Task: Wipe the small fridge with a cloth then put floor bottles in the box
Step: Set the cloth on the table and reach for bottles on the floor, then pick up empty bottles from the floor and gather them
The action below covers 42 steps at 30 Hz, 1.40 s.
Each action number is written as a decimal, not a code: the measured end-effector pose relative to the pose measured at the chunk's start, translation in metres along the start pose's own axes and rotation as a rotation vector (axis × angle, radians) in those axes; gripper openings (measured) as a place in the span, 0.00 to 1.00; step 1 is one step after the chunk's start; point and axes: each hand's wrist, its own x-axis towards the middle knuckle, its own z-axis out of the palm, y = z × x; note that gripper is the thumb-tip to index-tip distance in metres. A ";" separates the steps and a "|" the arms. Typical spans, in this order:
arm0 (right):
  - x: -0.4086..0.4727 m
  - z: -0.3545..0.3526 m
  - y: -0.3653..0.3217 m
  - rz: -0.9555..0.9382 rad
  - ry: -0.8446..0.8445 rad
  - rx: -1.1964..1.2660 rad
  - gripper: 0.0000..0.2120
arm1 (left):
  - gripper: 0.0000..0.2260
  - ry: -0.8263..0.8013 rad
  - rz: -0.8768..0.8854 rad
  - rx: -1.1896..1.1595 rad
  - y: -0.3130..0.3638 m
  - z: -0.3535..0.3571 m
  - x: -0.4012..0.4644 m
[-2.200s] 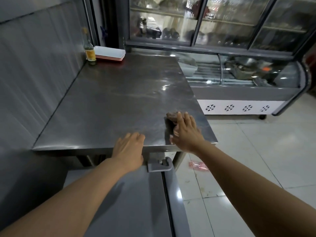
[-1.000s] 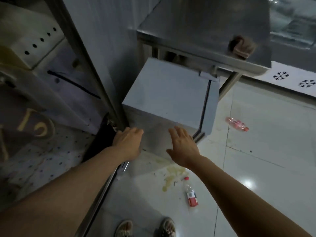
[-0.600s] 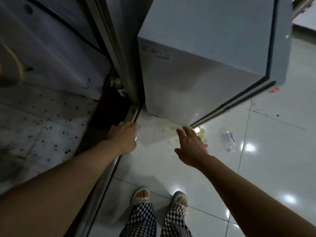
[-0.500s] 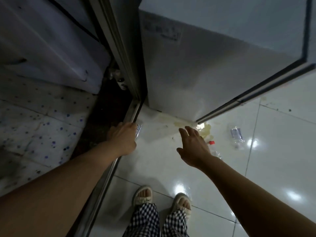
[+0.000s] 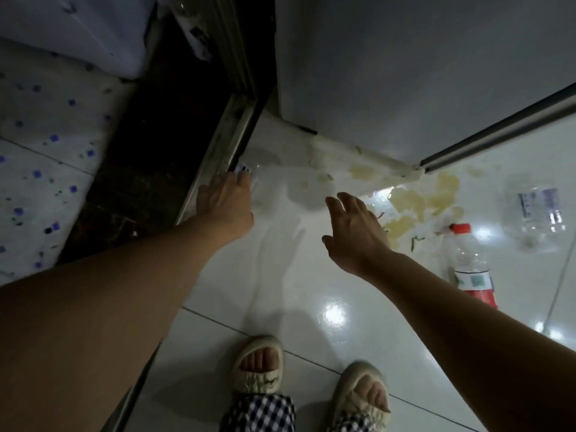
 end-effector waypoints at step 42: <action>-0.076 0.139 0.268 0.801 0.192 0.162 0.42 | 0.30 0.057 0.321 -0.075 0.252 0.134 -0.013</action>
